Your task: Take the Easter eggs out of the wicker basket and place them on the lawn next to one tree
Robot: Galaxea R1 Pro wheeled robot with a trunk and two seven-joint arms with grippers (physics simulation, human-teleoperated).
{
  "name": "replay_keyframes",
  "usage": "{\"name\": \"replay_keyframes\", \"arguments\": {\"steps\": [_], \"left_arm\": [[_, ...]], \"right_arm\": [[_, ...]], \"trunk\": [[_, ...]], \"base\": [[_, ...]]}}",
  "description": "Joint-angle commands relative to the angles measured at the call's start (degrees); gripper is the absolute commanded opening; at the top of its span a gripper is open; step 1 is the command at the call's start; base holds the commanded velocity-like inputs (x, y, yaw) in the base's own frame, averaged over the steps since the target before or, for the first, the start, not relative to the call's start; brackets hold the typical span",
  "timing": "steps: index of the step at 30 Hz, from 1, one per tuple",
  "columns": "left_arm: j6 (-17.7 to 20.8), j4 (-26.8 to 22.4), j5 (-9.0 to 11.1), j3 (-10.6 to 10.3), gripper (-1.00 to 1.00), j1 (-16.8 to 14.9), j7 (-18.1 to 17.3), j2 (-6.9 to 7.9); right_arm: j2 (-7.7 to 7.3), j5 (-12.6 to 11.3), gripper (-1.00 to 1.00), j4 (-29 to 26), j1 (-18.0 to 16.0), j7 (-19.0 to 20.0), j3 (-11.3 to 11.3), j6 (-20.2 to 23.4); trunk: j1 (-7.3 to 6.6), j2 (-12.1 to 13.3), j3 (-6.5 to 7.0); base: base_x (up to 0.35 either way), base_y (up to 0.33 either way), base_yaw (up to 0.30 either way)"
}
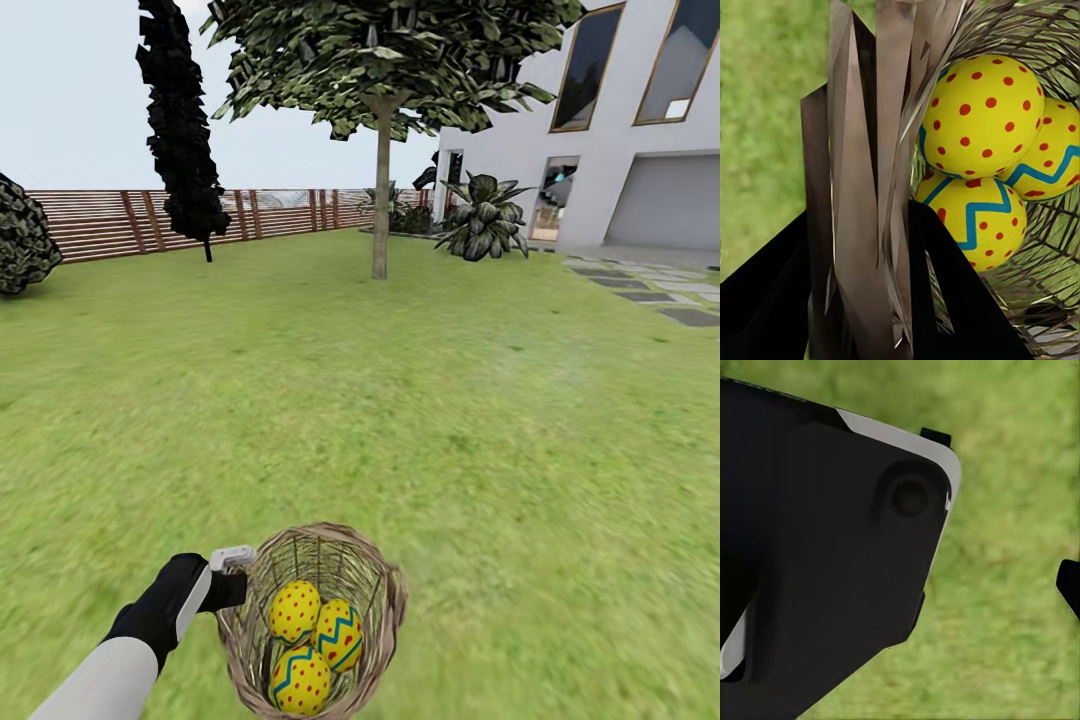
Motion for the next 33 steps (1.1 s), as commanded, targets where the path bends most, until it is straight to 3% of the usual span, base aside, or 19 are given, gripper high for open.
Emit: {"name": "replay_keyframes", "arguments": {"steps": [1, 33], "left_arm": [[0.3, -0.1, 0.7, 0.2, -1.00, 0.0, -0.2, -0.01], [0.3, -0.1, 0.7, 0.2, -1.00, 0.0, -0.2, -0.02]], "right_arm": [[-0.07, 0.4, 1.00, 0.2, -0.1, 0.1, -0.5, -0.4], [-0.04, 0.4, 1.00, 0.2, -0.1, 0.1, -0.5, -0.4]], "trunk": [[0.05, -0.1, -0.08], [0.05, -0.1, -0.08]], "base": [[0.324, 0.103, 0.000], [0.324, 0.102, 0.000]]}}
